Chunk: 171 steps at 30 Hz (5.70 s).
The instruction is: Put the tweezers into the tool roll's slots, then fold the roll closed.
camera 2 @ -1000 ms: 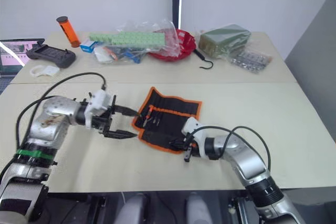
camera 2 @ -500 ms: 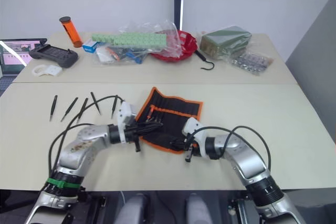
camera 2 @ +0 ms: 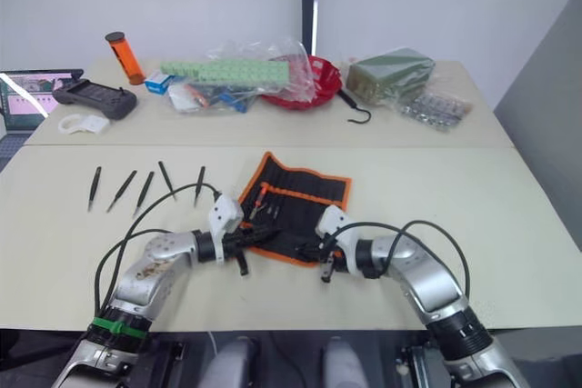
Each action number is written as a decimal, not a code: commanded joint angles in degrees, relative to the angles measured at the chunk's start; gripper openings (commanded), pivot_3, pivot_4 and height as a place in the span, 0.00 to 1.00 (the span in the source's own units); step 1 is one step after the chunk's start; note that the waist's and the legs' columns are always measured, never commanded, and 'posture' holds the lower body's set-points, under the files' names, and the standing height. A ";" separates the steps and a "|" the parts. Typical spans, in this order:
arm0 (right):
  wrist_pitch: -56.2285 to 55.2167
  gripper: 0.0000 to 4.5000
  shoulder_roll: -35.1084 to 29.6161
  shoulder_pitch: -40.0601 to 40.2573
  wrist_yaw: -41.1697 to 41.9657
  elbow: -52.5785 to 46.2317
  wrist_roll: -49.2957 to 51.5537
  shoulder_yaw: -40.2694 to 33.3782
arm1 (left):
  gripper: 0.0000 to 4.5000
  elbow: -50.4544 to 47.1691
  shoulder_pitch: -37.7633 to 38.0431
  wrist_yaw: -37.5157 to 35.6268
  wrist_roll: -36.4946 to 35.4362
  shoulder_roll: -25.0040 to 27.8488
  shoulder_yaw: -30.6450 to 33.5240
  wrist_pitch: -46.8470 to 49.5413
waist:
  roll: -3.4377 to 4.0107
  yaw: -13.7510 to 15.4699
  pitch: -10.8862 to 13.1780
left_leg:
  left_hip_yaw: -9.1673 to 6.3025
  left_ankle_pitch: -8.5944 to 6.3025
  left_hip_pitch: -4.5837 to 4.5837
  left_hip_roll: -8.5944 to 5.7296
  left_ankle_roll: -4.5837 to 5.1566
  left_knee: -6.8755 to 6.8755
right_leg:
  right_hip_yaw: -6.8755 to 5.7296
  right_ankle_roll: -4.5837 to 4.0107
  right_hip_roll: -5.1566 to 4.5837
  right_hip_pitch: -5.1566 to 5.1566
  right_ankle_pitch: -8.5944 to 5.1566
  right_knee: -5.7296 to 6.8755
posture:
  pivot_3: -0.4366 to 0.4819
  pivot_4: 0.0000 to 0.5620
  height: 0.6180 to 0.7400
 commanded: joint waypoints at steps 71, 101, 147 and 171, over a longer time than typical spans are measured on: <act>-22.43 0.00 0.15 7.75 4.74 18.10 -1.41 -9.82 | 0.01 7.57 2.02 6.81 5.72 1.66 1.83 -11.00 | 0.20 1.56 -0.63 | 0.06 -0.03 0.76 -0.05 -0.03 -0.33 | 0.01 0.41 -0.10 1.00 -0.31 -0.73 | 0.48 0.27 1.00; -2.67 0.27 -6.87 -7.92 11.54 6.48 12.83 -16.97 | 0.42 -14.76 8.82 5.09 -13.92 10.24 22.77 1.93 | 0.16 0.79 0.12 | 0.06 -0.04 -0.47 -0.01 0.01 -0.32 | 0.00 0.05 -0.08 -0.32 -0.04 -0.61 | 0.48 0.27 1.00; 7.83 0.99 2.35 -27.96 15.63 2.68 13.90 -10.41 | 1.00 -10.65 23.03 41.41 -14.43 6.58 48.52 10.78 | -0.15 0.31 0.34 | 0.12 -0.04 -0.98 0.00 0.01 -0.13 | 0.02 -0.09 -0.07 -1.06 0.05 -0.14 | 0.48 0.27 1.00; 12.45 0.99 -2.41 -24.31 7.54 -5.23 15.59 -11.32 | 1.00 17.74 -10.79 45.20 -2.18 13.91 35.55 16.88 | -0.20 -0.10 0.32 | 0.08 -0.04 -1.01 -0.03 0.01 -0.16 | -0.03 -0.07 -0.10 -1.13 0.08 -0.03 | 0.48 0.27 1.00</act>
